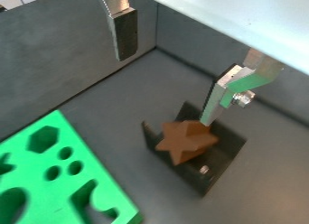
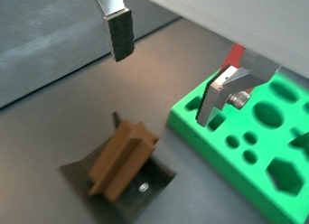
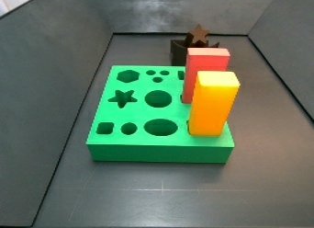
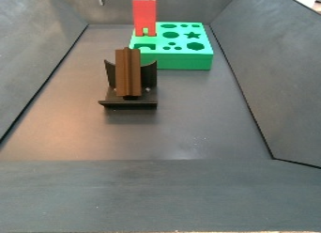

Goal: Pick up the star object. Move up. Place the star object on the fixture. Regrasp the star object. Move to above the board. Insert the star object.
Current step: Regrasp the star object.

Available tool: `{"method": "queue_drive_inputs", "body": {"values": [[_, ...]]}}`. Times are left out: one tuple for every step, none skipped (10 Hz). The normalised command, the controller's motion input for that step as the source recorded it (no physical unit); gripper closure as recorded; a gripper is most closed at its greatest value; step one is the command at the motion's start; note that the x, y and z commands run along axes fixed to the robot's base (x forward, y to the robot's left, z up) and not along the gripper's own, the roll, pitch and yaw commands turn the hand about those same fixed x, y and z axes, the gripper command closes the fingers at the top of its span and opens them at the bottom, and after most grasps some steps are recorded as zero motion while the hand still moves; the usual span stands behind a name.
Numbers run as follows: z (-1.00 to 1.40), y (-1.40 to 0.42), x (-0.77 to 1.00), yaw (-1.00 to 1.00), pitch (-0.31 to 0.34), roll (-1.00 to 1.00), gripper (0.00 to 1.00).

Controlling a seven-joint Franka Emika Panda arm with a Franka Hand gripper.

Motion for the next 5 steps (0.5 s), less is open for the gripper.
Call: {"method": "queue_drive_inputs", "body": {"values": [[0.0, -0.01, -0.01, 0.04, 0.007, 1.0, 0.0], [0.01, -0.02, -0.01, 0.04, 0.01, 1.0, 0.0], [0.01, -0.02, 0.0, 0.04, 0.017, 1.0, 0.0], [0.0, -0.02, 0.02, 0.05, 0.022, 1.0, 0.0], [-0.01, -0.02, 0.03, 0.05, 0.028, 1.0, 0.0]]}}
